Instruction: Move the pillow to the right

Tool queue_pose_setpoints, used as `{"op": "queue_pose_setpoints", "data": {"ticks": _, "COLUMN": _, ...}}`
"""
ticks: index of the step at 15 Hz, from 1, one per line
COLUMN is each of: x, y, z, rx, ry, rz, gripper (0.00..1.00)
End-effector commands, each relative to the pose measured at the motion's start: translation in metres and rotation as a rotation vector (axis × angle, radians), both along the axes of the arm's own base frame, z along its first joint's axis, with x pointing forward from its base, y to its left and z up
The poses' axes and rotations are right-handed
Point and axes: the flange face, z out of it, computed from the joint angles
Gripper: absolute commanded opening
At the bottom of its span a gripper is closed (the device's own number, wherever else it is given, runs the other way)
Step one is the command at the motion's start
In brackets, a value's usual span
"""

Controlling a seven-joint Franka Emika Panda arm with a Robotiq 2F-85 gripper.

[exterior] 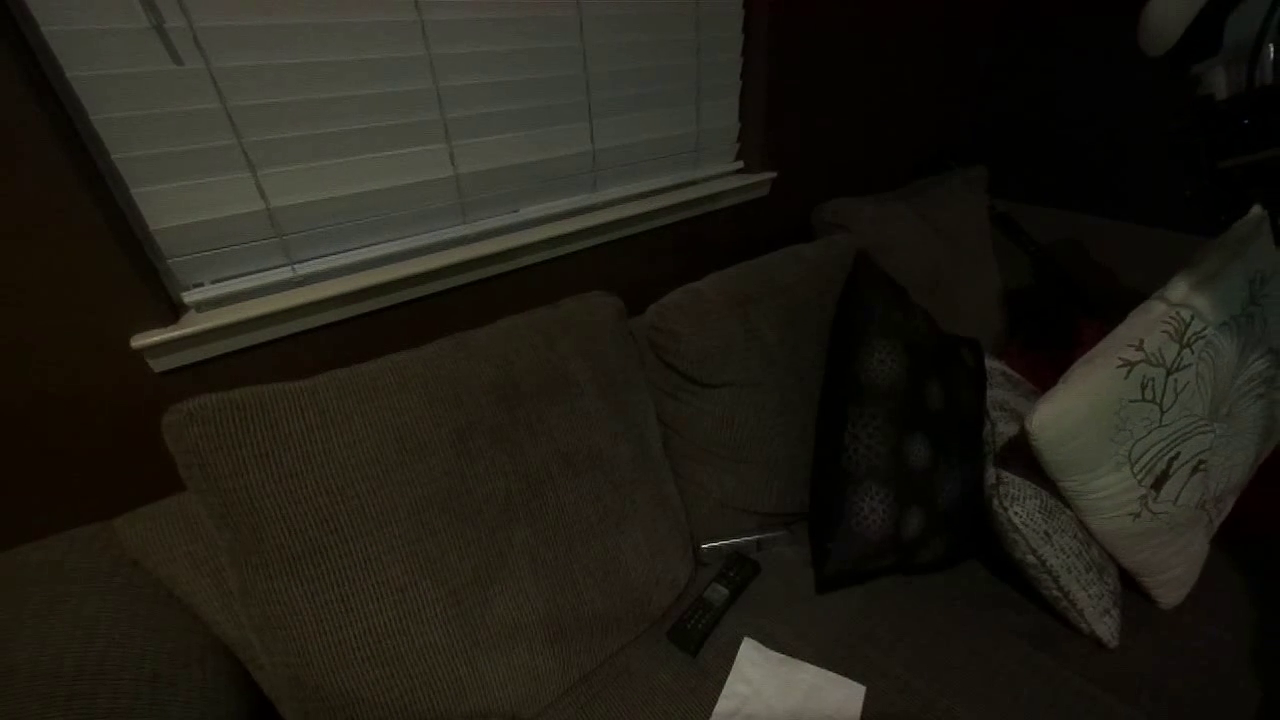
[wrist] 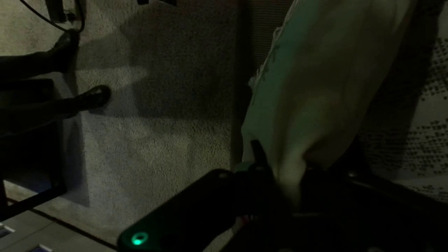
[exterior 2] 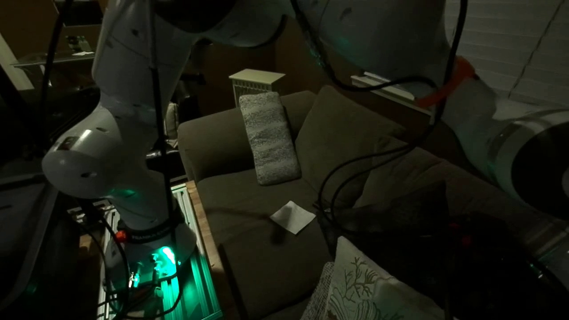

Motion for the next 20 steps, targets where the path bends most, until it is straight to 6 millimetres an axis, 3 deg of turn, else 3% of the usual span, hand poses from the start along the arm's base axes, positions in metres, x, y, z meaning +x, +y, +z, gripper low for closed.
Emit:
{"op": "queue_pose_setpoints", "data": {"ticks": 1, "x": 0.031, "y": -0.024, "z": -0.034, "rx": -0.030, "ry": -0.065, "rz": 0.041, "gripper": 0.03}}
{"op": "queue_pose_setpoints", "data": {"ticks": 2, "x": 0.043, "y": -0.029, "z": -0.040, "rx": -0.049, "ry": -0.098, "rz": 0.053, "gripper": 0.03}}
{"op": "queue_pose_setpoints", "data": {"ticks": 5, "x": 0.087, "y": -0.039, "z": -0.031, "rx": -0.155, "ry": -0.217, "rz": 0.100, "gripper": 0.03}}
{"op": "queue_pose_setpoints", "data": {"ticks": 9, "x": 0.145, "y": -0.024, "z": -0.030, "rx": -0.244, "ry": -0.300, "rz": 0.212, "gripper": 0.03}}
{"op": "queue_pose_setpoints", "data": {"ticks": 10, "x": 0.153, "y": -0.019, "z": -0.033, "rx": -0.237, "ry": -0.305, "rz": 0.222, "gripper": 0.38}}
{"op": "queue_pose_setpoints", "data": {"ticks": 12, "x": 0.165, "y": -0.009, "z": -0.043, "rx": -0.201, "ry": -0.312, "rz": 0.239, "gripper": 0.46}}
{"op": "queue_pose_setpoints", "data": {"ticks": 14, "x": 0.169, "y": -0.006, "z": -0.051, "rx": -0.189, "ry": -0.312, "rz": 0.247, "gripper": 0.60}}
{"op": "queue_pose_setpoints", "data": {"ticks": 17, "x": 0.154, "y": -0.010, "z": -0.056, "rx": -0.146, "ry": -0.300, "rz": 0.217, "gripper": 0.81}}
{"op": "queue_pose_setpoints", "data": {"ticks": 20, "x": 0.125, "y": -0.005, "z": -0.038, "rx": -0.094, "ry": -0.260, "rz": 0.247, "gripper": 0.99}}
